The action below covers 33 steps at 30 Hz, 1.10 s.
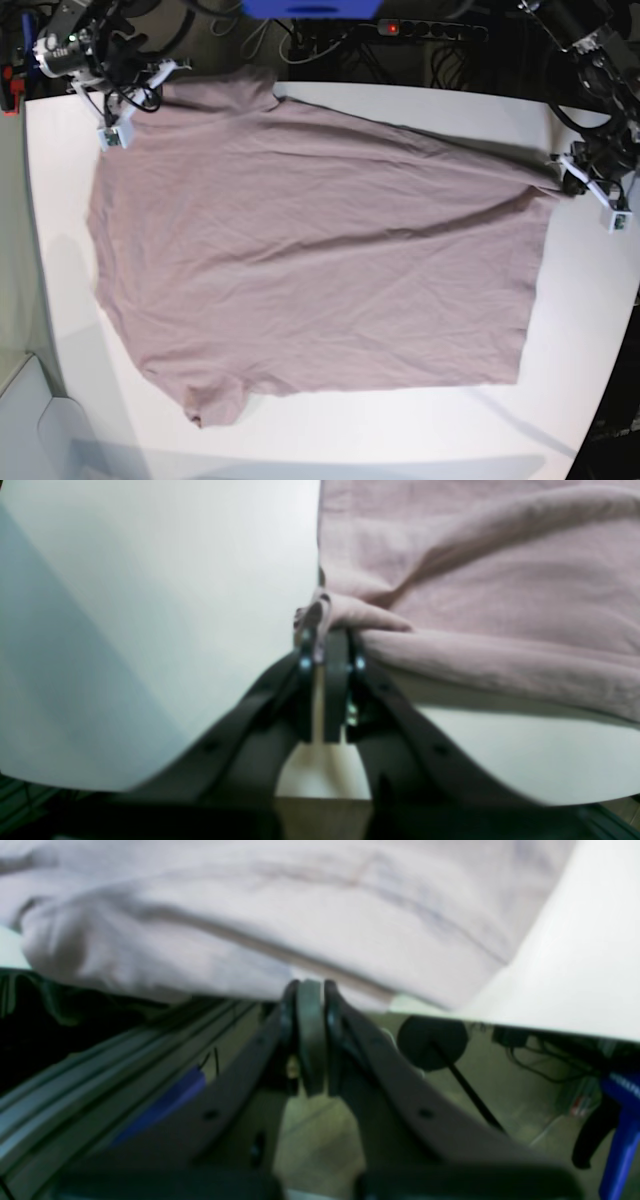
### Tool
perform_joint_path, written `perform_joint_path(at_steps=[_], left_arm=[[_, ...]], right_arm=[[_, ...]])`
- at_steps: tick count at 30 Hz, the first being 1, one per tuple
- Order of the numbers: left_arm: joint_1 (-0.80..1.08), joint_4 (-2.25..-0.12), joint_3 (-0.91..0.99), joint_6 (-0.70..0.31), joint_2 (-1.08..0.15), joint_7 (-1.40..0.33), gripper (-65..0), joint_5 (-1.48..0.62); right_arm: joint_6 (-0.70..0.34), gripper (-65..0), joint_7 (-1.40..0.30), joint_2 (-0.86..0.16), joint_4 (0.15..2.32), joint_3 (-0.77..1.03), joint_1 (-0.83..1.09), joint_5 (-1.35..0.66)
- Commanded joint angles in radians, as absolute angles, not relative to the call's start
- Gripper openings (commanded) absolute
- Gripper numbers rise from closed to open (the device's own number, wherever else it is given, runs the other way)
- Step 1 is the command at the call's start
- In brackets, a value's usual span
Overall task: Layout the t-shirt on the table in an organized manner, then fold the t-shirt properly
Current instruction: 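Hold the corners and adjust the right gripper along the collar edge, then lift the collar edge with both grippers and pull it taut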
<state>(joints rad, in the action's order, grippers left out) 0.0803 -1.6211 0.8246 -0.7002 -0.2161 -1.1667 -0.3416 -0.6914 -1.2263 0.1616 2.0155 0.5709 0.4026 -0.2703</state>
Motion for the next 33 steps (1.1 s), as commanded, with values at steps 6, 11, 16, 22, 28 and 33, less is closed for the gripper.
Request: perform_joint_path(at_steps=[6,11,16,22,28,33], left_arm=[[0.079,-1.635,0.828,-0.698,-0.234,-1.150,-64.9,-0.354],[0.081,-1.635,0.828,-0.698,-0.234,-1.150,-64.9,-0.354],[0.094,-1.635,0.828,-0.698,-0.234,-1.150,-64.9,-0.355],[0.101,-1.635,0.834,-0.698,-0.225,-1.150,-64.9,-0.355],[0.110,-1.639,0.831,-0.698,-0.216,-1.148,-64.9,-0.355],[0.110,-1.643,0.834,-0.698,-0.216,-1.148,-64.9,-0.355]], right_arm=[[-0.698,-65.0,-1.213,0.157,1.977,0.567,0.412,-0.278],[-0.698,-65.0,-1.211,0.145,1.910,0.567,0.357,-0.277],[-0.698,-65.0,-1.213,0.117,1.874,0.567,0.280,-0.277],[-0.698,-65.0,-1.213,0.050,1.704,0.568,0.186,-0.277],[-0.698,-65.0,-1.168,-0.005,1.575,0.568,0.110,-0.277],[-0.698,-65.0,-1.148,-0.059,1.491,0.568,0.035,-0.275]])
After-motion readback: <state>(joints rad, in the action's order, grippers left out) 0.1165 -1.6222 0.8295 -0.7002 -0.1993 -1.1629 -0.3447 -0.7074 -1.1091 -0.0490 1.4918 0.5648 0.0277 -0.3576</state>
